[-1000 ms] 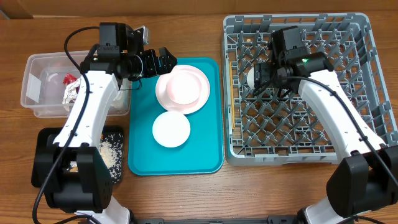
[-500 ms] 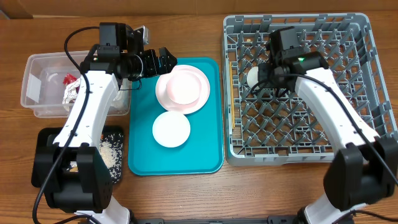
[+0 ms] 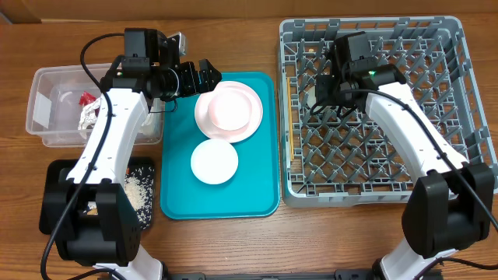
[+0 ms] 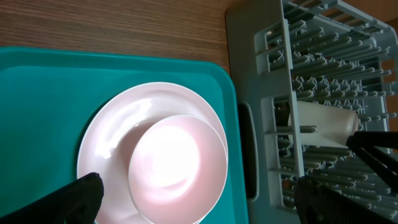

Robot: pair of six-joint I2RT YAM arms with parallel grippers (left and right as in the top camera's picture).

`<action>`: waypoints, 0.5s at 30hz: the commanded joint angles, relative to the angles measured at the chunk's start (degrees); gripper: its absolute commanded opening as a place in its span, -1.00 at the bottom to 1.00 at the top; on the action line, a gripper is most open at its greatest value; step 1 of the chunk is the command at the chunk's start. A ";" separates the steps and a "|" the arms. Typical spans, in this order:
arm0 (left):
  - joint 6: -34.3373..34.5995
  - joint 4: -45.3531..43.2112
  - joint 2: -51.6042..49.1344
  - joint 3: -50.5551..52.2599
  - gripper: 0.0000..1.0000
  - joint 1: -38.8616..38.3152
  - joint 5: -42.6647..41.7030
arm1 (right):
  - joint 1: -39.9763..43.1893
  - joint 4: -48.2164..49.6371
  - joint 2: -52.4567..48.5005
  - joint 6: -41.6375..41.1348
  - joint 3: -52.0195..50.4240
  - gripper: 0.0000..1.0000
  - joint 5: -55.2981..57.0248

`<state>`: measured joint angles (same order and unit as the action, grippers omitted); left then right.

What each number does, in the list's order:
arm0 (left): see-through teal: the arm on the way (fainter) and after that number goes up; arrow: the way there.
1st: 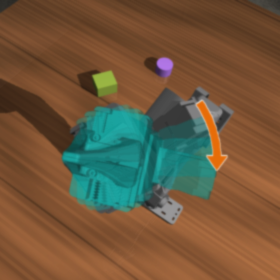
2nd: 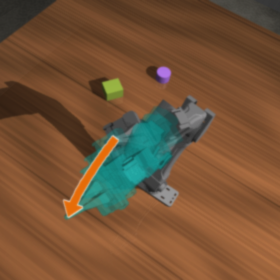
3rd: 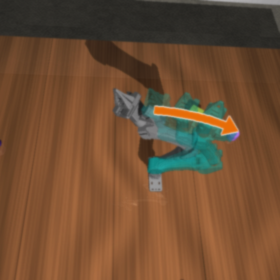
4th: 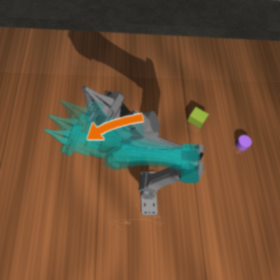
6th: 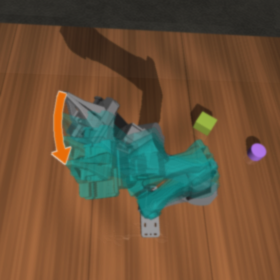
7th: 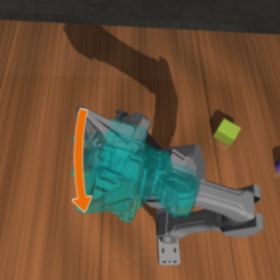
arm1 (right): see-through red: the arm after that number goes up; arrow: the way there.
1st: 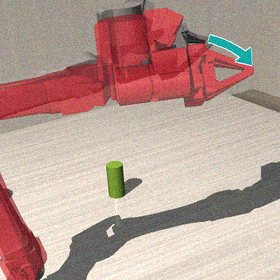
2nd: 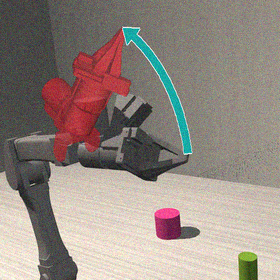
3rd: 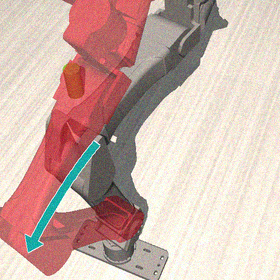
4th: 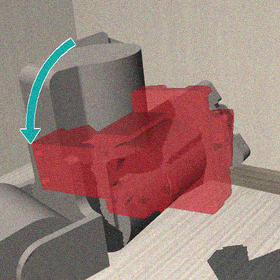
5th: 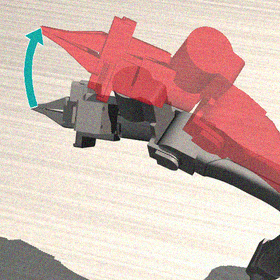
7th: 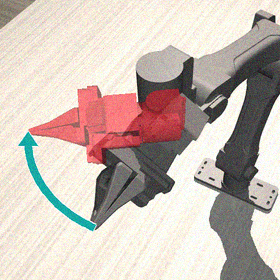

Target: Sort waste into correct bins and load items into the dishwasher

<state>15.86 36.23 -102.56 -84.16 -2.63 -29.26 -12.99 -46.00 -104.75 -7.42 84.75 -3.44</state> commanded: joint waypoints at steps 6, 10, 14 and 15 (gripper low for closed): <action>-1.07 -0.09 -0.50 -1.09 1.00 -0.39 0.35 | -0.11 -0.68 0.15 0.00 -0.07 -0.06 -5.33; -1.07 -0.09 -0.50 -1.09 1.00 -0.37 0.33 | -0.13 -0.74 0.15 0.02 -0.09 0.13 -7.08; -1.09 -0.09 -0.50 -1.09 1.00 -0.39 0.33 | -0.13 -0.04 0.15 0.02 -0.07 0.26 -8.72; -1.09 -0.09 -0.50 -1.09 1.00 -0.37 0.35 | -0.13 0.13 0.15 0.00 -0.09 0.27 -8.72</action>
<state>15.86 36.23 -102.56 -84.16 -2.63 -29.26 -12.73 -45.52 -104.51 -7.14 84.86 -8.95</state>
